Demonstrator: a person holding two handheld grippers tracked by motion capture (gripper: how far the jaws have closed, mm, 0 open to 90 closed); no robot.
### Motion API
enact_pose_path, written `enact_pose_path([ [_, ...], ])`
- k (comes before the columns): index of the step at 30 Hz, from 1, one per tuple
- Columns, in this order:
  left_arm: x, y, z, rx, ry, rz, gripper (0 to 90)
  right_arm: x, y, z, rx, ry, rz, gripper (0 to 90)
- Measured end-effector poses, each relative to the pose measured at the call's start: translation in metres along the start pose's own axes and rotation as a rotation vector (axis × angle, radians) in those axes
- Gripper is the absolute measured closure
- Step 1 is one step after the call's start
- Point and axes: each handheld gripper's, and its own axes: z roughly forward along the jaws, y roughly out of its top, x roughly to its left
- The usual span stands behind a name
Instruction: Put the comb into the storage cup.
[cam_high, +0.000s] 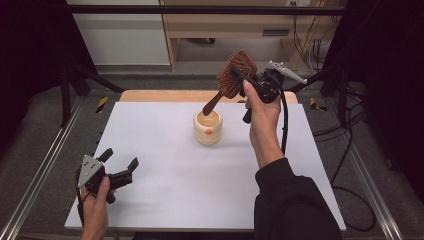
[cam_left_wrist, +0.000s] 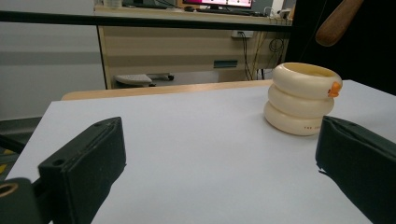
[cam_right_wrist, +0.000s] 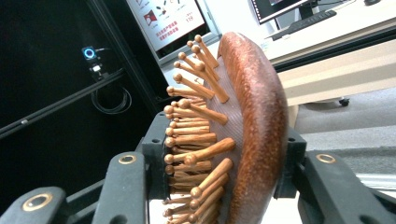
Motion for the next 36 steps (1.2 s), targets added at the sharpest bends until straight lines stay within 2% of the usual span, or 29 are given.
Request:
enact_pose_path([
  [20, 0.000, 0.000, 0.000, -0.003, -0.002, -0.002, 1.8, -0.001, -0.004, 0.006, 0.029, -0.023, -0.040, 52.2],
  [36, 0.000, 0.000, 0.000, -0.005, -0.004, -0.001, 1.8, 0.001, -0.019, 0.022, 0.092, -0.042, -0.095, 52.1],
])
